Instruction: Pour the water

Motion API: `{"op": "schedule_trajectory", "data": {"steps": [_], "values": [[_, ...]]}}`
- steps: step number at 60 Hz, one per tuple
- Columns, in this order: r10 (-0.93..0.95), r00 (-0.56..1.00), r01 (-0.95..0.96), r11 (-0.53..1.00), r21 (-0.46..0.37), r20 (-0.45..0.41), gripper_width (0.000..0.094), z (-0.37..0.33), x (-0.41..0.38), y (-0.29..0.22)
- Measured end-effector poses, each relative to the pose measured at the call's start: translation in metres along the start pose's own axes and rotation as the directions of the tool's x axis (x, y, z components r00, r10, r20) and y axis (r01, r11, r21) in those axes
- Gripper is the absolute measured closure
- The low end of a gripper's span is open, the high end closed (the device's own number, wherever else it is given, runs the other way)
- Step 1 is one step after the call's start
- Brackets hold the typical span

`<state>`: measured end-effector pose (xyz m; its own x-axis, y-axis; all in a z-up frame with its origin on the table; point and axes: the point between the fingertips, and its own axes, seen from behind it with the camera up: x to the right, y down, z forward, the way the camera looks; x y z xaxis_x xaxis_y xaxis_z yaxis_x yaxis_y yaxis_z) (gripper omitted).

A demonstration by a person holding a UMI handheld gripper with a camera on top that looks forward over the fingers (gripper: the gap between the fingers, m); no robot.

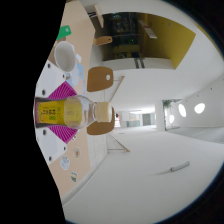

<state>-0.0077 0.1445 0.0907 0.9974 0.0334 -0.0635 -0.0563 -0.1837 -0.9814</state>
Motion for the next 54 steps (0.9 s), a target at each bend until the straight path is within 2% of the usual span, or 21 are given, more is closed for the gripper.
{"op": "schedule_trajectory", "data": {"steps": [6,7,16,23,27,32,43,54], "values": [[-0.057,0.998,0.057,0.996,-0.061,0.005,0.0641,0.006,0.009,0.018],[-0.064,0.998,0.064,0.997,-0.036,0.014,0.0643,0.005,0.013,0.013],[-0.090,0.996,0.091,0.995,-0.031,0.025,0.0629,0.002,0.007,0.017],[-0.076,0.997,0.078,0.994,-0.070,0.032,0.0423,-0.001,0.007,0.022],[-0.056,0.997,0.061,0.991,-0.120,0.044,0.0050,-0.015,0.007,0.031],[-0.043,0.995,0.053,0.993,-0.104,0.093,0.0085,-0.040,0.007,0.027],[-0.010,0.994,0.022,0.993,-0.114,0.106,0.0079,-0.115,0.025,0.041],[0.106,0.985,-0.085,0.985,-0.148,0.136,0.0083,-0.189,0.050,0.066]]}}
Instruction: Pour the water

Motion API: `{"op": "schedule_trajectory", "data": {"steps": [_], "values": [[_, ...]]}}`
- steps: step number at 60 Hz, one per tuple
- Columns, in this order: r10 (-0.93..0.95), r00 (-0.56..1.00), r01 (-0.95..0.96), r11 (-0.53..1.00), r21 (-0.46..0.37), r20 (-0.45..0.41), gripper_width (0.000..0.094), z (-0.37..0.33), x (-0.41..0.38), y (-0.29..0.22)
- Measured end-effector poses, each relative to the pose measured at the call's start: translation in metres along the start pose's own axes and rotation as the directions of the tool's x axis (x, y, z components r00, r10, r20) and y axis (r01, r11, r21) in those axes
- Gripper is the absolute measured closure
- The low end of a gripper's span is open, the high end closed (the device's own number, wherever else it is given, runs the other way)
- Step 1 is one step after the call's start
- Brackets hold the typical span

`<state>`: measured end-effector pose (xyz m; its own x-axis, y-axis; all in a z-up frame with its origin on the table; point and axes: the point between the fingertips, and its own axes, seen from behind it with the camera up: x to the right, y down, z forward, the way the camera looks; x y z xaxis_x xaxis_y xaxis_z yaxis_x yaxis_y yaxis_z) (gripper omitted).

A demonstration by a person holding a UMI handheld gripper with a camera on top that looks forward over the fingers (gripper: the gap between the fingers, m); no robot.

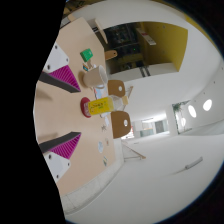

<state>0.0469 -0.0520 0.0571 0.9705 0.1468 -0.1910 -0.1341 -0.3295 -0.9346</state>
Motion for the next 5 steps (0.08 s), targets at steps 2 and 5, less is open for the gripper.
{"op": "schedule_trajectory", "data": {"steps": [2,5], "values": [[0.019,1.000,-0.019,1.000,-0.001,0.009,0.0083,-0.009,0.004,0.005],[0.048,0.999,-0.048,0.999,-0.001,0.021,0.0078,-0.018,0.009,0.011]]}}
